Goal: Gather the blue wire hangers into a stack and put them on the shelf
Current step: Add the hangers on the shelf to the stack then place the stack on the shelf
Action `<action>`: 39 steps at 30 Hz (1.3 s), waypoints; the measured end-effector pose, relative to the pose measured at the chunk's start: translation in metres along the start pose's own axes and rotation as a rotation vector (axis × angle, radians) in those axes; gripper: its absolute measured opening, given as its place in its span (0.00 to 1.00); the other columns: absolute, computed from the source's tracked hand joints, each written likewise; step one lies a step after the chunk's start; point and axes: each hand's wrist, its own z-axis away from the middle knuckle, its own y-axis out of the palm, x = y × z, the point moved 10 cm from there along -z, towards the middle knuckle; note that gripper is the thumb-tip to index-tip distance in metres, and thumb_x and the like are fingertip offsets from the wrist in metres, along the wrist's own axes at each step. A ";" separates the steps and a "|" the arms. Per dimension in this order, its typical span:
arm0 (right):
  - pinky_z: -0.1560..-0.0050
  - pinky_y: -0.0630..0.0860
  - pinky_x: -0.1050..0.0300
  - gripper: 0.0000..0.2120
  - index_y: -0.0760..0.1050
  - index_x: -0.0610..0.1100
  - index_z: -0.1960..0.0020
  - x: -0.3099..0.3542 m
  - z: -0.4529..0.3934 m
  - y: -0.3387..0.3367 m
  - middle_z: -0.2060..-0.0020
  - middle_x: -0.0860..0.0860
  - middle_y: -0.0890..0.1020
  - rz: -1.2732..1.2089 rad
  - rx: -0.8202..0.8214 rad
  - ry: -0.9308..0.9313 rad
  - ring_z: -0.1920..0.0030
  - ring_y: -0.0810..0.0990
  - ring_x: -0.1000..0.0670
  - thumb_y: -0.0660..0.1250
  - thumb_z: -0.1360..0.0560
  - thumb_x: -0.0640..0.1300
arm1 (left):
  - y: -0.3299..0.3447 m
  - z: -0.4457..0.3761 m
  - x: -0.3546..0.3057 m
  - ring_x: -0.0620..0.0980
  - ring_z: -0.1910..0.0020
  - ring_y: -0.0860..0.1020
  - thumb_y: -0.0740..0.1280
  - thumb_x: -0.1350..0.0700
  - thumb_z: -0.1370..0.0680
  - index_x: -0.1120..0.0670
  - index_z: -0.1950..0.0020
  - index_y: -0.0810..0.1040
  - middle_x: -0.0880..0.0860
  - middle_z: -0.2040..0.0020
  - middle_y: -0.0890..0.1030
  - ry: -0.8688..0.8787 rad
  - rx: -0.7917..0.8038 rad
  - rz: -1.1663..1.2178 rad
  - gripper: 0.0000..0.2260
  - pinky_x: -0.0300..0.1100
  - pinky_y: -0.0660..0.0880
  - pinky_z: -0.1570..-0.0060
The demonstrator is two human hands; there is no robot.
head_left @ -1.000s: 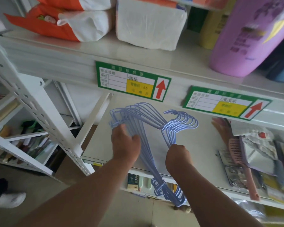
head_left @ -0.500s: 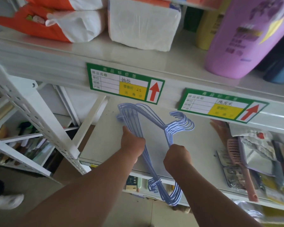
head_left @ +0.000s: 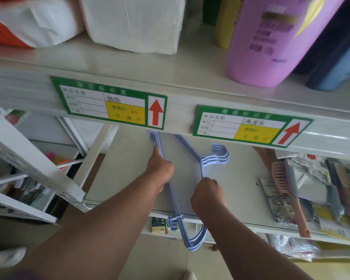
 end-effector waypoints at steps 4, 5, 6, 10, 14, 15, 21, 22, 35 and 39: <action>0.36 0.80 0.51 0.17 0.79 0.39 0.36 -0.002 0.001 -0.002 0.38 0.41 0.82 -0.092 0.042 0.010 0.36 0.83 0.39 0.67 0.23 0.42 | 0.003 -0.009 -0.004 0.58 0.26 0.75 0.62 0.61 0.25 0.52 0.16 0.64 0.53 0.23 0.75 0.014 0.029 0.052 0.35 0.51 0.73 0.27; 0.37 0.80 0.51 0.18 0.80 0.38 0.36 -0.005 -0.002 -0.002 0.39 0.40 0.83 -0.128 0.040 0.018 0.37 0.83 0.38 0.68 0.23 0.45 | 0.002 -0.011 -0.002 0.58 0.34 0.80 0.64 0.60 0.27 0.54 0.23 0.71 0.54 0.29 0.80 0.006 0.028 0.068 0.30 0.51 0.78 0.34; 0.38 0.79 0.51 0.19 0.80 0.38 0.37 -0.008 -0.005 -0.004 0.40 0.39 0.84 -0.179 0.033 0.027 0.38 0.83 0.38 0.68 0.23 0.47 | 0.001 -0.012 0.001 0.57 0.44 0.82 0.66 0.60 0.27 0.56 0.33 0.76 0.55 0.40 0.84 0.004 0.012 0.086 0.21 0.49 0.80 0.45; 0.51 0.77 0.53 0.04 0.78 0.53 0.47 -0.025 -0.016 -0.013 0.54 0.49 0.82 -0.703 0.017 0.072 0.54 0.81 0.45 0.67 0.21 0.47 | 0.002 -0.008 0.009 0.55 0.59 0.70 0.69 0.55 0.25 0.57 0.54 0.68 0.57 0.58 0.71 -0.003 0.038 0.191 0.10 0.49 0.66 0.58; 0.53 0.73 0.49 0.08 0.78 0.45 0.58 -0.023 -0.022 0.004 0.62 0.45 0.79 -1.094 0.090 0.041 0.60 0.77 0.47 0.64 0.21 0.45 | 0.008 -0.015 0.015 0.65 0.44 0.82 0.67 0.48 0.29 0.58 0.43 0.80 0.63 0.46 0.84 0.031 0.074 0.319 0.19 0.57 0.77 0.41; 0.52 0.75 0.47 0.09 0.82 0.45 0.53 -0.021 -0.023 0.011 0.60 0.46 0.82 -1.128 0.100 0.016 0.58 0.79 0.45 0.64 0.22 0.47 | 0.011 -0.018 0.017 0.62 0.42 0.83 0.67 0.47 0.29 0.54 0.40 0.82 0.60 0.43 0.86 0.034 0.084 0.357 0.20 0.58 0.77 0.37; 0.29 0.78 0.36 0.24 0.81 0.56 0.30 -0.014 -0.020 0.029 0.36 0.50 0.87 -1.143 0.066 -0.010 0.35 0.85 0.42 0.62 0.24 0.54 | 0.027 -0.032 0.032 0.54 0.21 0.72 0.69 0.30 0.32 0.43 0.15 0.63 0.49 0.17 0.71 0.000 0.157 0.479 0.47 0.60 0.66 0.21; 0.29 0.78 0.34 0.24 0.81 0.56 0.30 -0.014 -0.021 0.032 0.37 0.50 0.88 -1.141 0.054 -0.018 0.36 0.86 0.41 0.62 0.24 0.54 | 0.027 -0.026 0.024 0.53 0.19 0.69 0.67 0.28 0.33 0.44 0.14 0.59 0.49 0.15 0.66 0.010 0.163 0.469 0.50 0.60 0.63 0.19; 0.23 0.73 0.40 0.30 0.75 0.55 0.23 -0.018 0.000 0.032 0.29 0.54 0.83 -1.157 -0.076 -0.021 0.27 0.80 0.49 0.59 0.24 0.60 | 0.039 -0.053 0.050 0.47 0.19 0.69 0.61 0.14 0.35 0.38 0.18 0.66 0.43 0.18 0.71 0.041 0.244 0.412 0.51 0.57 0.61 0.19; 0.26 0.76 0.41 0.25 0.78 0.57 0.27 -0.018 0.007 0.038 0.34 0.55 0.86 -1.162 -0.079 -0.041 0.31 0.83 0.48 0.58 0.21 0.57 | 0.036 -0.030 0.071 0.49 0.22 0.74 0.63 0.16 0.32 0.42 0.21 0.74 0.46 0.22 0.77 0.020 0.235 0.463 0.46 0.58 0.65 0.20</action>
